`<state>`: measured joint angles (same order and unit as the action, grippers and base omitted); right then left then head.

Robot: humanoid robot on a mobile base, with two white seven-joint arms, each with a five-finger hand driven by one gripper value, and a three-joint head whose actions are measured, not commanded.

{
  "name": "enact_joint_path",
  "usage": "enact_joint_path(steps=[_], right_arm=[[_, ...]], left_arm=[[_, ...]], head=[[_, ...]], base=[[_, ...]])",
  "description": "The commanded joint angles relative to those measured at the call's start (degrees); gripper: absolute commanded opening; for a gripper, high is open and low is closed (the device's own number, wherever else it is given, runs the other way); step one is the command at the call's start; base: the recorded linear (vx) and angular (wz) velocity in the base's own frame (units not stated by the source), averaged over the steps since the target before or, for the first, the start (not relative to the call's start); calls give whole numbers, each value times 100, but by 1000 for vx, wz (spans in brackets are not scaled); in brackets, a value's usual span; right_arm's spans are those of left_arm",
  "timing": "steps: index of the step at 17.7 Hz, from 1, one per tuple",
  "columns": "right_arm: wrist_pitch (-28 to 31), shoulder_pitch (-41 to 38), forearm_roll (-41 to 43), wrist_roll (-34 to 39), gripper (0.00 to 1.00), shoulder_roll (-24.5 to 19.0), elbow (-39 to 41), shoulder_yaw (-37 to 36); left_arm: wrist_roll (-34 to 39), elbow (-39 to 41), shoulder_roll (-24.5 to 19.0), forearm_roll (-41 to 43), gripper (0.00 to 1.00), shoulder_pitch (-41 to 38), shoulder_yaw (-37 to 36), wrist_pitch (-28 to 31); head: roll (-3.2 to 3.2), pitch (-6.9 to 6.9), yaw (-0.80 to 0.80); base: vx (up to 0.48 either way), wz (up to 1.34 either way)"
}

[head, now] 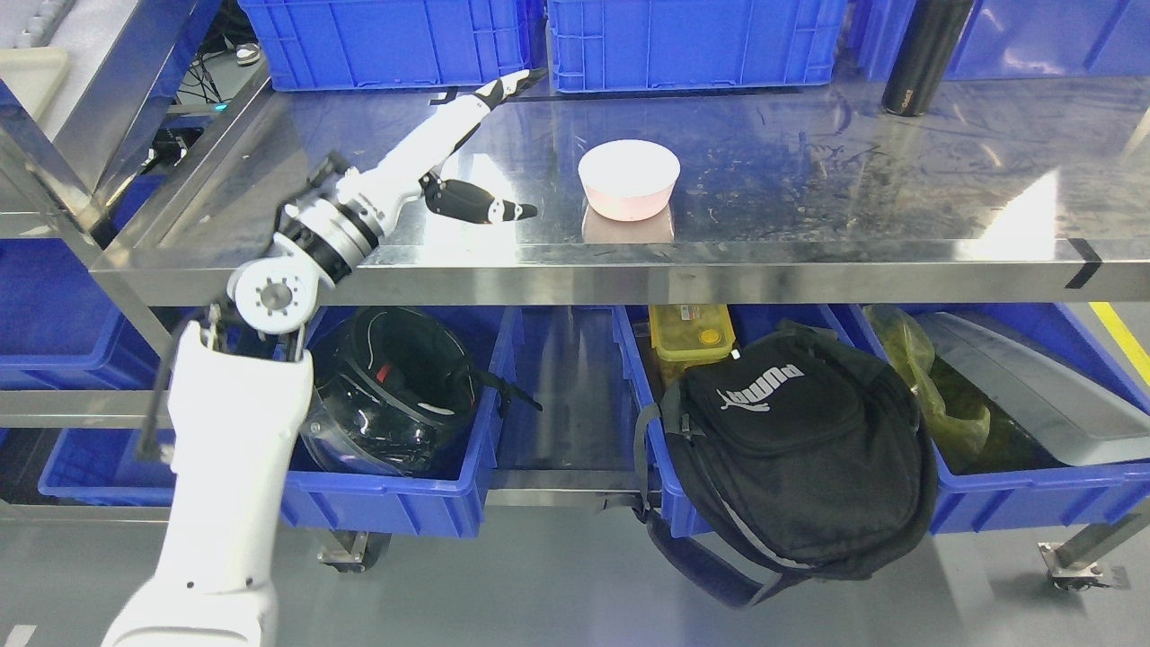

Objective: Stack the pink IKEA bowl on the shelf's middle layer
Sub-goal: 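Reach the left hand forward to the rim of the pink bowl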

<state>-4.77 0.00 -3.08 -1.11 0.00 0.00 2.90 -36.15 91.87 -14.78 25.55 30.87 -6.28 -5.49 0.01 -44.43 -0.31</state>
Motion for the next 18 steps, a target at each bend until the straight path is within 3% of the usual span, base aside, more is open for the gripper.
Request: enact_joint_path(steps=[1, 3, 9, 11, 14, 18], right_arm=[[2, -132, 0, -38, 100, 100, 100, 0], [2, -132, 0, -38, 100, 100, 100, 0], [2, -132, 0, -38, 100, 100, 100, 0], [2, -132, 0, -38, 100, 100, 100, 0], [2, -132, 0, -38, 100, 100, 100, 0], [2, -132, 0, -38, 100, 100, 100, 0]], left_arm=[[-296, -133, -1150, 1783, 100, 965, -1514, 119], [-453, -326, -1010, 1962, 100, 939, -1753, 84], [-1595, -1353, 544, 2665, 93, 1386, -1797, 75], [-1579, -1872, 958, 2727, 91, 1711, -1797, 48], [-1239, -2513, 1378, 2727, 90, 2010, -1797, 48], [-1131, -3007, 1378, 2789, 88, 2020, -1885, 48]], head=[[0, 0, 0], [0, 0, 0], [0, 1, 0], [0, 1, 0], [0, 1, 0], [0, 1, 0]], base=[[0, 0], [0, 0], [0, 0], [0, 0], [0, 0], [3, -19]])
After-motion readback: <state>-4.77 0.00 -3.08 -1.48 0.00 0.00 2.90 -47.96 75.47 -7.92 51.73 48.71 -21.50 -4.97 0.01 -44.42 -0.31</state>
